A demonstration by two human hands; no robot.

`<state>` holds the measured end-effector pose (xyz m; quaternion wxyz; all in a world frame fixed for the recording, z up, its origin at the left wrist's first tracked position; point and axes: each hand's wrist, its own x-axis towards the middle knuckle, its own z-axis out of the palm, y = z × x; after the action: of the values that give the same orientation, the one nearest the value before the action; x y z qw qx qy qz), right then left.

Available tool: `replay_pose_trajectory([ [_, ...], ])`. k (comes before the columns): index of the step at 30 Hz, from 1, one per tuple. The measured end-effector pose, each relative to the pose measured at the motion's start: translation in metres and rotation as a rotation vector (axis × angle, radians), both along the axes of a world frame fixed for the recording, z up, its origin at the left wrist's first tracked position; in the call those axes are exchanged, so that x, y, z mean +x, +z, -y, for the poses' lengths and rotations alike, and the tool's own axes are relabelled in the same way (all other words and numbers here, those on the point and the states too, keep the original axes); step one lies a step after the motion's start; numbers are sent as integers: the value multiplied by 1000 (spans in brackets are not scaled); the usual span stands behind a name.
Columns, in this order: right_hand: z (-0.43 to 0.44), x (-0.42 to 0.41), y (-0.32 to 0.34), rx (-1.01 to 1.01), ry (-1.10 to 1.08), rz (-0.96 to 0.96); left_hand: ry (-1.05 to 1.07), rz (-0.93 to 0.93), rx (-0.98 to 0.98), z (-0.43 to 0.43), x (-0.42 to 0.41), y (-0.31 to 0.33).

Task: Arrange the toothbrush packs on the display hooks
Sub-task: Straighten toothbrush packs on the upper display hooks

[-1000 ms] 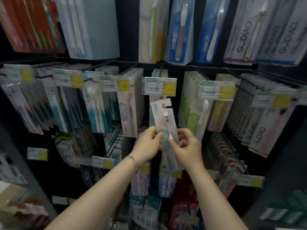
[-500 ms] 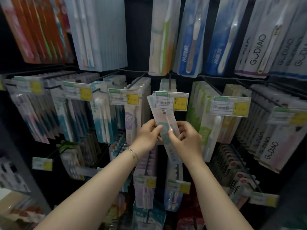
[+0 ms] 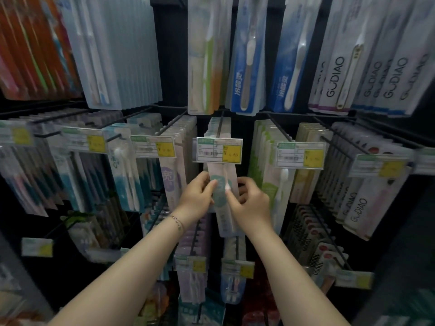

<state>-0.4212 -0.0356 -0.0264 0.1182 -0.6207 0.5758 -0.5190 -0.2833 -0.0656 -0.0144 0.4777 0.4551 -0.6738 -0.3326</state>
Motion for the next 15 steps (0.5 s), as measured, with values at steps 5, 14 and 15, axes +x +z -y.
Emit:
replay_pose_trajectory([
  [5, -9, -5, -2, 81, 70, -25, 114, 55, 4, 0, 4, -10],
  [14, -35, -29, -10, -25, 94, -114, 374, 143, -261, -29, -1, -18],
  [15, -38, -34, -13, -36, 73, -141, 361, 171, -317, -33, -3, -18],
])
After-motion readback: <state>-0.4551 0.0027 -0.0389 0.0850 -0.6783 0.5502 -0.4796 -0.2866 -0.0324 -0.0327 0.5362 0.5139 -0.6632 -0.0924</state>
